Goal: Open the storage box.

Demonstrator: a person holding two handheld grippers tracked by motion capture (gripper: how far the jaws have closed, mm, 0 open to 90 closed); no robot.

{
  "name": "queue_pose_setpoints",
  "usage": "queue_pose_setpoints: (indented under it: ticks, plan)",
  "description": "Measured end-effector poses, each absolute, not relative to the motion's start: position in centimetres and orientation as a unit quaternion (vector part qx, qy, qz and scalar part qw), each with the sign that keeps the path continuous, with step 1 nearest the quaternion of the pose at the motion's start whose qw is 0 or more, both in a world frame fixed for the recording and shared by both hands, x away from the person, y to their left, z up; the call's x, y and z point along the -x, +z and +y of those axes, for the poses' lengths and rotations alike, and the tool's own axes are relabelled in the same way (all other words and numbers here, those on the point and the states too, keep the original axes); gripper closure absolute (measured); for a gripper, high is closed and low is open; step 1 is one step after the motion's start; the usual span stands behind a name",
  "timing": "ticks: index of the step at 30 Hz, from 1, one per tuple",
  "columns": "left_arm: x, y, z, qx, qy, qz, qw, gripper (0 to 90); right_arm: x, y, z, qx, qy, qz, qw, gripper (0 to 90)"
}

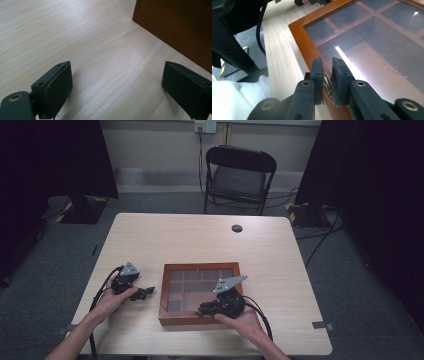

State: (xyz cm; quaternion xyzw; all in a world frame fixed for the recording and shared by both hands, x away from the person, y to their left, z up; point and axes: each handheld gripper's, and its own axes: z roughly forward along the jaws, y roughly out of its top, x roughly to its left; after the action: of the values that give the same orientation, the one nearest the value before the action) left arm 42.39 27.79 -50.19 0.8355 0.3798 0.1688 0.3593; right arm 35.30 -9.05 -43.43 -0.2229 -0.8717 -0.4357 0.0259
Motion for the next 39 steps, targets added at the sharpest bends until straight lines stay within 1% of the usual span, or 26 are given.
queue_pose_setpoints:
  ticks: [4, 8, 17, 24, 30, 39]
  plan:
    - [-42.4, -50.2, 27.8, -0.836, 0.169, 0.380, 0.359, 9.2, -35.3, -43.6, -9.1, 0.217, -0.435, -0.873, 0.026, 81.7]
    - [-42.4, -50.2, 27.8, -0.836, 0.169, 0.379, 0.359, 9.2, -35.0, -43.9, -9.0, 0.211, -0.431, -0.877, 0.018, 79.2]
    - [-42.4, -50.2, 27.8, -0.836, 0.169, 0.379, 0.359, 9.1, -34.7, -44.2, -9.1, 0.209, -0.440, -0.873, 0.009, 79.5]
    - [-42.5, -50.2, 27.8, -0.837, 0.167, 0.378, 0.359, 8.3, -34.5, -44.1, -8.7, 0.210, -0.437, -0.875, 0.015, 80.5]
    - [-42.5, -50.2, 27.8, -0.837, 0.167, 0.377, 0.359, 7.9, -34.9, -43.9, -8.7, 0.212, -0.434, -0.875, 0.032, 80.8]
    - [-42.6, -50.2, 27.7, -0.836, 0.165, 0.379, 0.362, 7.6, -35.0, -42.9, -8.8, 0.210, -0.448, -0.869, 0.031, 81.1]
